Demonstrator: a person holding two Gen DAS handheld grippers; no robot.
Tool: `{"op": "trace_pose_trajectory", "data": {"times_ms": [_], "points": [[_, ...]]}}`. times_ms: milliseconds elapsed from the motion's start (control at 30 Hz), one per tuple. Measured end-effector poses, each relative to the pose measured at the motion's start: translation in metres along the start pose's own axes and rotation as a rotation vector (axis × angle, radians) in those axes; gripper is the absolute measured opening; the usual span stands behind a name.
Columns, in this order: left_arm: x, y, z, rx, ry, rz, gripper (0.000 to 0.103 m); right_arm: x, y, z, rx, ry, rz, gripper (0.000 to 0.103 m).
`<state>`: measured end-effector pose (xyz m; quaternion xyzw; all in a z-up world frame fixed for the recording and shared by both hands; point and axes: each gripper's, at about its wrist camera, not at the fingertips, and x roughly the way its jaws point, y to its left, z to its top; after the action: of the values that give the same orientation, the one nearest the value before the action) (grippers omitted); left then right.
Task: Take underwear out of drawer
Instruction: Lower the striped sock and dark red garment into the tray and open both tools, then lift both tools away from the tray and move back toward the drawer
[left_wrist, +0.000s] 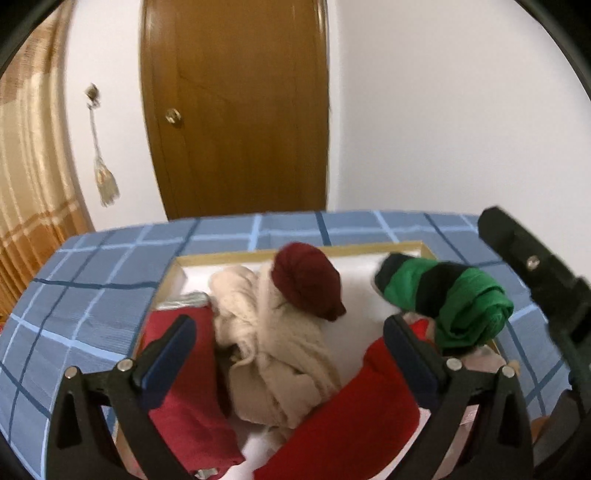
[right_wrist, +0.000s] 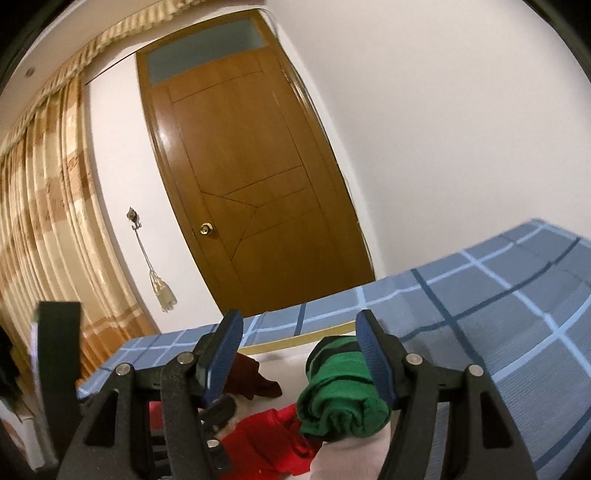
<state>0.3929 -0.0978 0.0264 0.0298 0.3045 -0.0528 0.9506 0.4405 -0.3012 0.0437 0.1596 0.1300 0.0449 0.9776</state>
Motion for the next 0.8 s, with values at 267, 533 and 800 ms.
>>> {"op": "trace_pose_trajectory", "data": {"times_ms": [267, 533, 800], "points": [[-0.012, 0.008, -0.018, 0.002, -0.052, 0.048, 0.102, -0.015, 0.022, -0.011, -0.141, -0.064, -0.041, 0.066], [-0.02, 0.018, -0.034, -0.021, -0.036, 0.053, 0.102, -0.02, 0.018, -0.016, -0.143, -0.03, -0.082, 0.066], [-0.039, 0.017, -0.047, -0.001, -0.048, 0.066, 0.102, -0.041, 0.031, -0.028, -0.21, -0.016, -0.094, 0.066]]}}
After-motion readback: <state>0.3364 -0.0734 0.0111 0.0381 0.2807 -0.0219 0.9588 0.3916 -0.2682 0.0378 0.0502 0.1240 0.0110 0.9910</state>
